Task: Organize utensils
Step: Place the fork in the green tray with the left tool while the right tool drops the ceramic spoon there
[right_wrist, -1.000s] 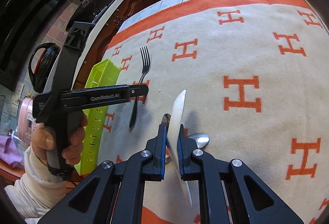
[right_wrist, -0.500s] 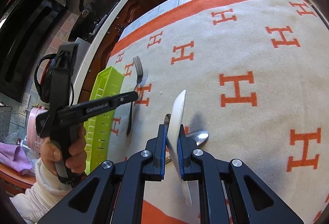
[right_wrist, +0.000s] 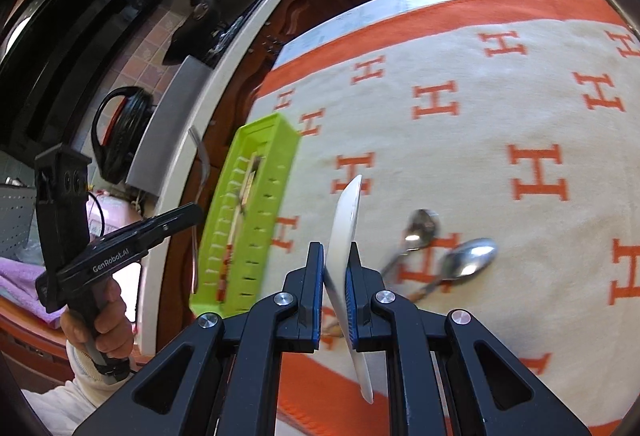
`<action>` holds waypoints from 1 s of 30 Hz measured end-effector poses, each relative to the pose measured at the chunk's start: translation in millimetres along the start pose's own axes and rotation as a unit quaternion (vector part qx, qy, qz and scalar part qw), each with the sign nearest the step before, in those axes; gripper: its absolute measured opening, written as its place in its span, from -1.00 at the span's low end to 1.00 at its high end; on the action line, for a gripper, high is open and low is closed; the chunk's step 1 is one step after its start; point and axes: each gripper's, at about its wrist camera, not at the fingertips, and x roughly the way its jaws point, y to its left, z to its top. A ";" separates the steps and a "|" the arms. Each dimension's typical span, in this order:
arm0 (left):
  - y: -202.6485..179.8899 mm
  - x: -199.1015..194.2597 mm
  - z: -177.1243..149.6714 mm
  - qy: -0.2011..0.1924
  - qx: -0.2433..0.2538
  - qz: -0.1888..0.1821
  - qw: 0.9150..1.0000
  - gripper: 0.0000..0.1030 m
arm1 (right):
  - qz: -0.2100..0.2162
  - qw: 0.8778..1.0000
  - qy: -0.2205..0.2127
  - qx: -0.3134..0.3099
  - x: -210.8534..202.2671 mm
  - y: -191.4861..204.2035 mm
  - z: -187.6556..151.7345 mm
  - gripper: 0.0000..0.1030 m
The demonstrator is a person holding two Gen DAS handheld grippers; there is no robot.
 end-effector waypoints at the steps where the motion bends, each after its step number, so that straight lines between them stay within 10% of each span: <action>1: 8.9 -5.2 -3.4 -0.002 -0.003 0.007 1.000 -0.96 | 0.002 1.000 0.001 -0.004 1.5 10.3 -0.6 -0.82; 22: 78.9 46.5 -51.3 0.015 -0.007 0.041 0.999 -0.92 | -0.008 0.999 0.030 -0.006 118.9 165.0 48.5 -0.81; 30: 97.4 39.6 -48.3 -0.006 -0.050 -0.001 0.999 -0.45 | -0.066 0.997 0.038 0.026 183.7 162.1 71.6 -0.81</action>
